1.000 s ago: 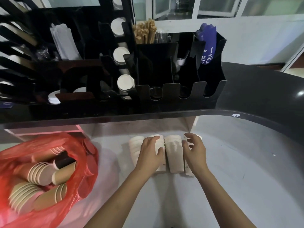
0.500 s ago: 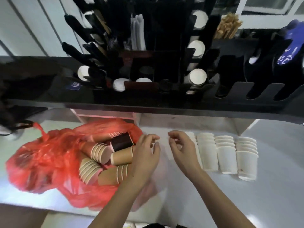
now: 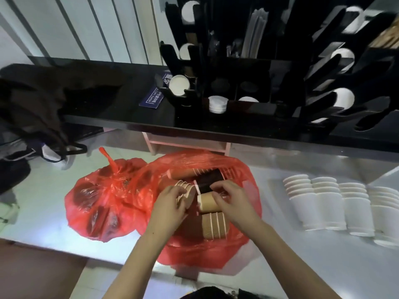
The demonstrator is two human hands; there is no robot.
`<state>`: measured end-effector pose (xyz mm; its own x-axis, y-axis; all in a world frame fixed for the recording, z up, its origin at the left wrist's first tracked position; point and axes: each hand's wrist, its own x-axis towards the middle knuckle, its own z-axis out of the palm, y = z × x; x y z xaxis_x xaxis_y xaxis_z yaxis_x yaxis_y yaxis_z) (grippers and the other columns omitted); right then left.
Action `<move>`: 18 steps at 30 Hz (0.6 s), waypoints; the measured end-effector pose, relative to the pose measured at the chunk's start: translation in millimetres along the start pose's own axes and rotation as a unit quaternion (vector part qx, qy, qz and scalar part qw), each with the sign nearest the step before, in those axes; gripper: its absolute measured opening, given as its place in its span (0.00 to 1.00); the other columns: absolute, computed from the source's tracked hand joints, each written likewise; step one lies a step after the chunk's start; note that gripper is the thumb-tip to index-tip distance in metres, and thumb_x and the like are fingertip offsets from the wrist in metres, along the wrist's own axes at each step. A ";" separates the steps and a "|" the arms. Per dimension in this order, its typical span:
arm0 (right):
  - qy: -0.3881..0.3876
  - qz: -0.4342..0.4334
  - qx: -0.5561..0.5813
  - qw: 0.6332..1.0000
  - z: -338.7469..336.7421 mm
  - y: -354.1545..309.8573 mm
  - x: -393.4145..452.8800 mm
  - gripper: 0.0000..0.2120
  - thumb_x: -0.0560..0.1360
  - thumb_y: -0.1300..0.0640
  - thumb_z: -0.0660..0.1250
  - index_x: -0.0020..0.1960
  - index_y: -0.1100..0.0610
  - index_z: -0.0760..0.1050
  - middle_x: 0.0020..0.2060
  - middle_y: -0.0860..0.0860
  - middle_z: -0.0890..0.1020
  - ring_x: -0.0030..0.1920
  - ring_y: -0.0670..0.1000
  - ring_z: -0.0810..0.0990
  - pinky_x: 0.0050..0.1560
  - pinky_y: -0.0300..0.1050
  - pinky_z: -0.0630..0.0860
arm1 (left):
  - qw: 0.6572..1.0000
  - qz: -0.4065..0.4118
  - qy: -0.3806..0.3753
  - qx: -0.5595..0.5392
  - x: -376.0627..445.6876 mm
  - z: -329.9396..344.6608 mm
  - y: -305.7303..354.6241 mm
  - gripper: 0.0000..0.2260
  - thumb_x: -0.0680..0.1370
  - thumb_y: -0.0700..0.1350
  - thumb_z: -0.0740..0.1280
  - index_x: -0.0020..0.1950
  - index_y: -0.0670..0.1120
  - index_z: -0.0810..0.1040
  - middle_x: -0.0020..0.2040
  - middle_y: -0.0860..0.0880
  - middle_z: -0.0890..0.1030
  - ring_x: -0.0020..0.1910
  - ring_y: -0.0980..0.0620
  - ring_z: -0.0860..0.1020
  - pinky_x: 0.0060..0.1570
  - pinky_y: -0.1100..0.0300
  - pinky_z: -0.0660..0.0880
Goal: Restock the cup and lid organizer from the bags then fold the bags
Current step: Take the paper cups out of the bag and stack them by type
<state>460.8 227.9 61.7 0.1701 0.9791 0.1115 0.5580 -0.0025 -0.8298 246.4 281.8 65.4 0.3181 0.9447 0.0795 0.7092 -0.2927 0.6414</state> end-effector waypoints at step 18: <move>-0.283 -0.005 -0.341 0.896 96.8 -3.1 70.2 0.47 0.70 0.47 0.77 0.81 0.42 0.54 0.82 0.50 0.58 0.77 0.61 0.61 0.74 0.61 0.65 | 0.945 0.121 -0.195 0.233 20.8 -26.6 -96.2 0.24 0.76 0.35 0.65 0.70 0.51 0.77 0.72 0.51 0.75 0.72 0.46 0.69 0.71 0.54 0.69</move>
<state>392.4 316.3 19.2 -0.1693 0.9256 -0.3384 0.9570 0.0723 -0.2810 168.1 333.5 25.7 0.6492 0.7427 -0.1641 0.7575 -0.6119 0.2277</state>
